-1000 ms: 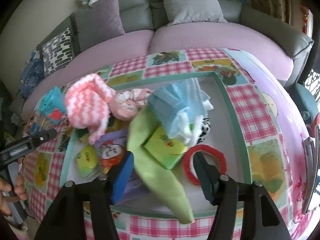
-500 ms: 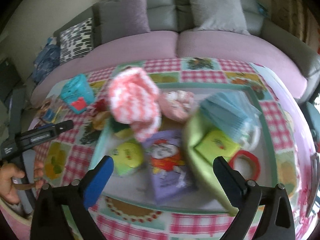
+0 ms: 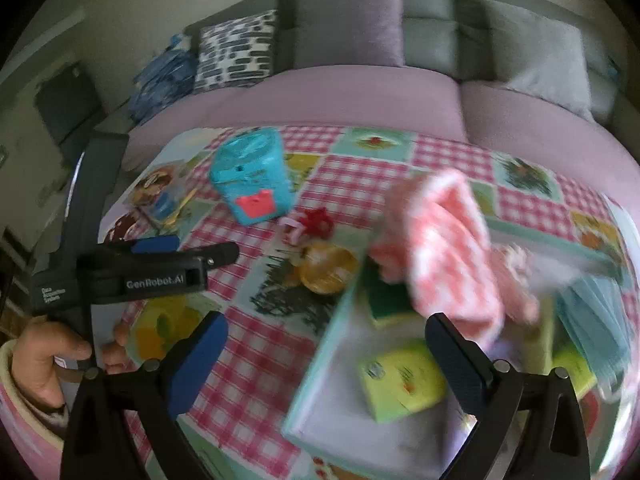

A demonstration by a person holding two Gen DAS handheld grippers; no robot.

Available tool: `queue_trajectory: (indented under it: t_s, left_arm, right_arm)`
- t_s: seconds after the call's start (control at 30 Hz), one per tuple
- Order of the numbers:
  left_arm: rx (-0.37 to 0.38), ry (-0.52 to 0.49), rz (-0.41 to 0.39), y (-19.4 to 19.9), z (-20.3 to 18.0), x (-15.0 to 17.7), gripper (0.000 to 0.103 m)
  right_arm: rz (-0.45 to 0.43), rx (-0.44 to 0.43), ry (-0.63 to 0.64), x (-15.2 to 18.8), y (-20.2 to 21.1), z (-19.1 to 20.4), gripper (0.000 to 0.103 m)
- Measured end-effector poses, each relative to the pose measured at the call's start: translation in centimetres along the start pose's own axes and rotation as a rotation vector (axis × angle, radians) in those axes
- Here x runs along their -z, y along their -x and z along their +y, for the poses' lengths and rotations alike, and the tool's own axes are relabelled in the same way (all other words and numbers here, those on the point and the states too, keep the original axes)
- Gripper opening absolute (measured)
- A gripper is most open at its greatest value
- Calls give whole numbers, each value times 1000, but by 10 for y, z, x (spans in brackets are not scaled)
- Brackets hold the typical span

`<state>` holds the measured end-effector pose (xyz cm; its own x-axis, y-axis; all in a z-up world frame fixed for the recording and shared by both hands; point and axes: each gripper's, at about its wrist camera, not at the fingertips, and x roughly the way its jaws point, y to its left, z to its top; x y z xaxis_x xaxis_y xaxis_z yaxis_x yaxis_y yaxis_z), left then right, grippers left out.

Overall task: Organize soft objects
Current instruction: 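Move both tools back toward the gold snack and red pipe-cleaner toy, then grasp the gold round snack with the right gripper while the left grasps the red pipe-cleaner toy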

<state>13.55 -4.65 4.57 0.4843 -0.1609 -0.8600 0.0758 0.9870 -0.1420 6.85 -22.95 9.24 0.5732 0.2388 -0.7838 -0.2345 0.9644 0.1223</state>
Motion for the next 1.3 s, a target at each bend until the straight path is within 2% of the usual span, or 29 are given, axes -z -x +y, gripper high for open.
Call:
queue_trajectory:
  t_s: [0.13, 0.2, 0.33, 0.4, 0.6, 0.97, 1.3]
  left_arm:
    - [1, 35, 18, -4, 17, 2, 96]
    - [-16, 46, 27, -6, 25, 3, 96]
    - [-27, 52, 34, -8, 37, 3, 96]
    - [-36, 56, 35, -10, 44, 3, 96]
    - [-35, 63, 36, -12, 59, 5, 96]
    - [-14, 85, 42, -15, 76, 8, 96]
    - [0, 79, 36, -14, 77, 12, 96]
  right_arm:
    - [15, -15, 50, -11, -21, 12, 95]
    - [29, -19, 71, -15, -31, 14, 87]
    - [73, -6, 95, -22, -53, 16, 84]
    - [93, -4, 107, -25, -62, 16, 79]
    - [146, 15, 175, -31, -85, 23, 73]
    - [201, 72, 244, -40, -113, 27, 70]
    - [218, 82, 233, -41, -115, 25, 64]
